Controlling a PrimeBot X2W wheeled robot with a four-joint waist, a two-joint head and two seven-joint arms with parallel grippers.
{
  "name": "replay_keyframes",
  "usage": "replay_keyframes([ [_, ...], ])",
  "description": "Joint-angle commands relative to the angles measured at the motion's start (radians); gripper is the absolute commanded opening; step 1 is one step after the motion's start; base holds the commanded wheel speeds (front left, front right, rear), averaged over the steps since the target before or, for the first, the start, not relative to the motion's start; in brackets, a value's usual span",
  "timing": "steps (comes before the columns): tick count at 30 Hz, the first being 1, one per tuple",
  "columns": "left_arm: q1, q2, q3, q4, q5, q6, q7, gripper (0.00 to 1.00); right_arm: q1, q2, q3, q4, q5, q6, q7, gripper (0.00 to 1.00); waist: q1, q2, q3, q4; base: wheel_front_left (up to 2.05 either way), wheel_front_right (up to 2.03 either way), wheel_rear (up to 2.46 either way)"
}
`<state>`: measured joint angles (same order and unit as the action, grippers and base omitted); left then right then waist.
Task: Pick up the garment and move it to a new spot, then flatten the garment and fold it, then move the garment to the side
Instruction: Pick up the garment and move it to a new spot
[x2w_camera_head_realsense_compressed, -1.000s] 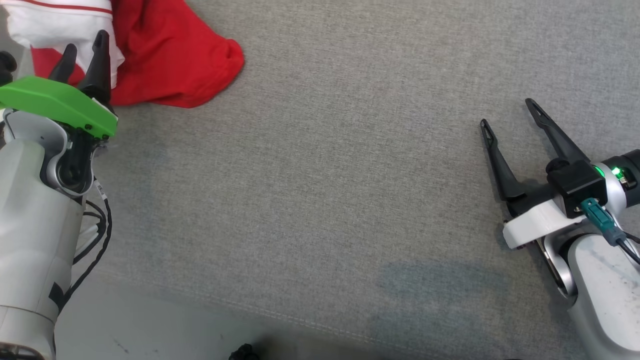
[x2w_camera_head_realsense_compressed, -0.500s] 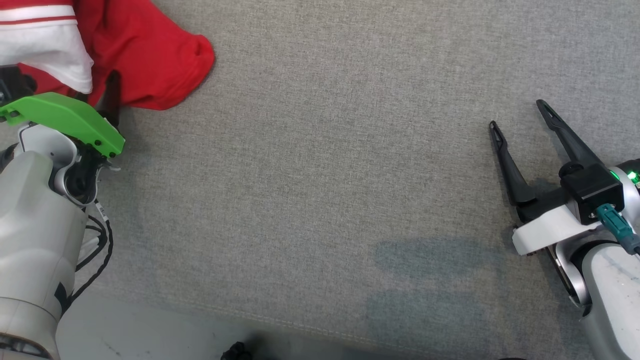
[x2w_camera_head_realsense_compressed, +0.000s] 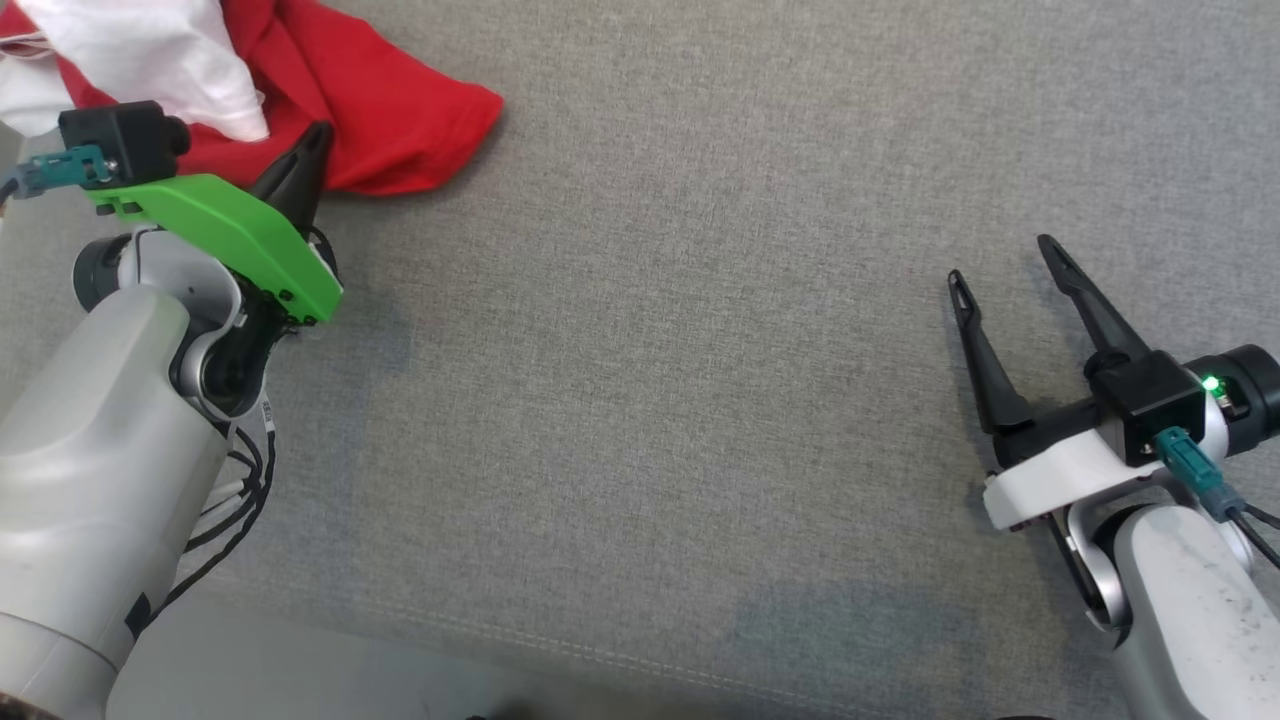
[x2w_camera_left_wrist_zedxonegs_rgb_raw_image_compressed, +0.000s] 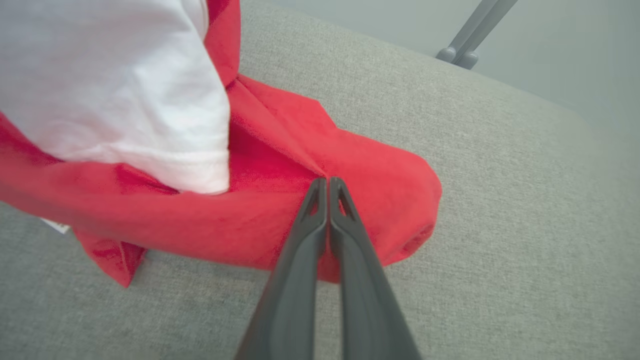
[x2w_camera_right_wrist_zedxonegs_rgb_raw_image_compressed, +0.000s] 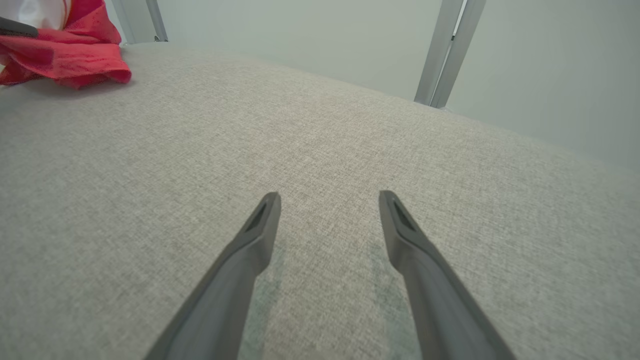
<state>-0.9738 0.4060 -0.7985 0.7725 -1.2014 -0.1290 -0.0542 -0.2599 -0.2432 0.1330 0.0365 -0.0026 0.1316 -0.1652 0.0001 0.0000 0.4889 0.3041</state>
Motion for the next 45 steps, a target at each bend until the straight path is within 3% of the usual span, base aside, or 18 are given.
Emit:
replay_keyframes([
  [1, 0.009, 0.007, -0.008, -0.015, -0.006, -0.003, -0.007, 0.0, -0.009, 0.004, 0.0, 0.007, 0.004, -0.002, -0.01, 1.0, -0.0001, 0.0, -0.03, -0.006, 0.0, 0.0, 0.0],
  [13, -0.002, 0.063, -0.162, -0.309, 0.002, -0.003, -0.097, 0.0, -0.01, 0.109, -0.028, 0.152, 0.027, -0.002, -0.095, 1.0, -0.0001, 0.0, -0.155, -0.071, 0.0, 0.0, 0.0],
  [19, -0.019, 0.019, -0.2, -0.472, 0.003, 0.002, -0.083, 0.0, 0.005, 0.153, -0.056, 0.162, 0.044, -0.002, -0.1, 1.0, -0.0001, 0.0, -0.211, -0.134, 0.0, 0.0, 0.0],
  [27, -0.033, -0.081, -0.257, -0.644, -0.006, 0.074, -0.006, 0.0, 0.029, 0.185, -0.081, 0.133, 0.068, -0.002, -0.1, 1.0, -0.0001, 0.0, -0.241, -0.255, 0.0, 0.0, 0.0],
  [33, -0.049, -0.174, -0.311, -0.599, 0.024, 0.105, 0.018, 0.0, 0.036, 0.191, -0.082, 0.126, 0.079, -0.002, -0.1, 1.0, -0.0001, 0.0, -0.229, -0.351, 0.0, 0.0, 0.0],
  [37, -0.027, -0.224, -0.337, -0.525, 0.027, 0.099, 0.012, 0.0, 0.036, 0.192, -0.078, 0.12, 0.102, -0.002, -0.1, 1.0, -0.0001, 0.0, -0.218, -0.405, 0.0, 0.0, 0.0],
  [44, 0.023, -0.236, -0.396, -0.34, 0.066, 0.086, -0.007, 0.0, 0.05, 0.192, -0.076, 0.118, 0.118, -0.002, -0.1, 1.0, -0.0001, 0.0, -0.214, -0.443, 0.0, 0.0, 0.0],
  [45, 0.04, -0.239, -0.411, -0.266, 0.079, 0.078, -0.02, 0.0, 0.054, 0.192, -0.078, 0.118, 0.121, -0.002, -0.1, 1.0, -0.0001, 0.0, -0.217, -0.446, 0.0, 0.0, 0.0],
])
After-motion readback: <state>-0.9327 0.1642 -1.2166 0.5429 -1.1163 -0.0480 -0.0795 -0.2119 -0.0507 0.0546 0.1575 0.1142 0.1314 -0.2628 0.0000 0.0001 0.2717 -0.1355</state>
